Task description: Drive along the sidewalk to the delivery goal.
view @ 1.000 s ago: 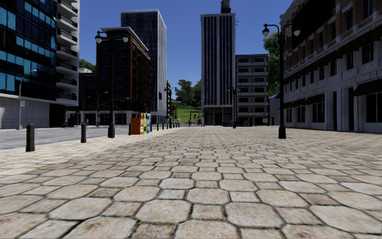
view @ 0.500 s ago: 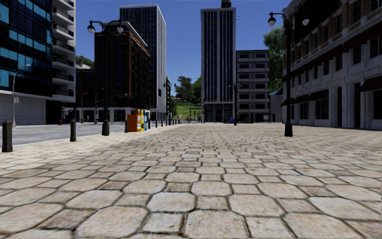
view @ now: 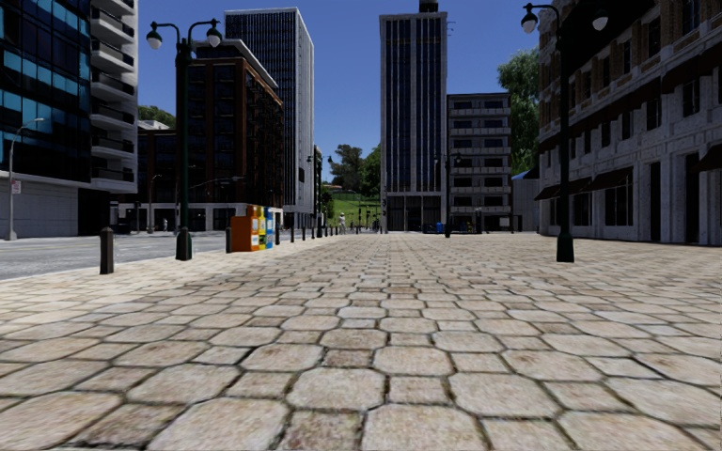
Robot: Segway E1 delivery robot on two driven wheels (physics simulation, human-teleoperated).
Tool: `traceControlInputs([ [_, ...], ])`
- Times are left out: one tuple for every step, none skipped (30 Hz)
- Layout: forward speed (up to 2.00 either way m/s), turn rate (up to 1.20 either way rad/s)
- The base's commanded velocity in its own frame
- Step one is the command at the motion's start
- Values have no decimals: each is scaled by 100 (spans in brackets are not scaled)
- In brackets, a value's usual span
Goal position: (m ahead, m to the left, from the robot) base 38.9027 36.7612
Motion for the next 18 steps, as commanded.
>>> traceControlInputs([
  [200,0],
  [200,0],
  [200,0],
  [200,0],
  [200,0],
  [200,0],
  [200,0],
  [200,0],
  [200,0],
  [200,0],
  [200,0],
  [200,0],
  [200,0],
  [200,0],
  [200,0],
  [200,0],
  [200,0],
  [200,0],
])
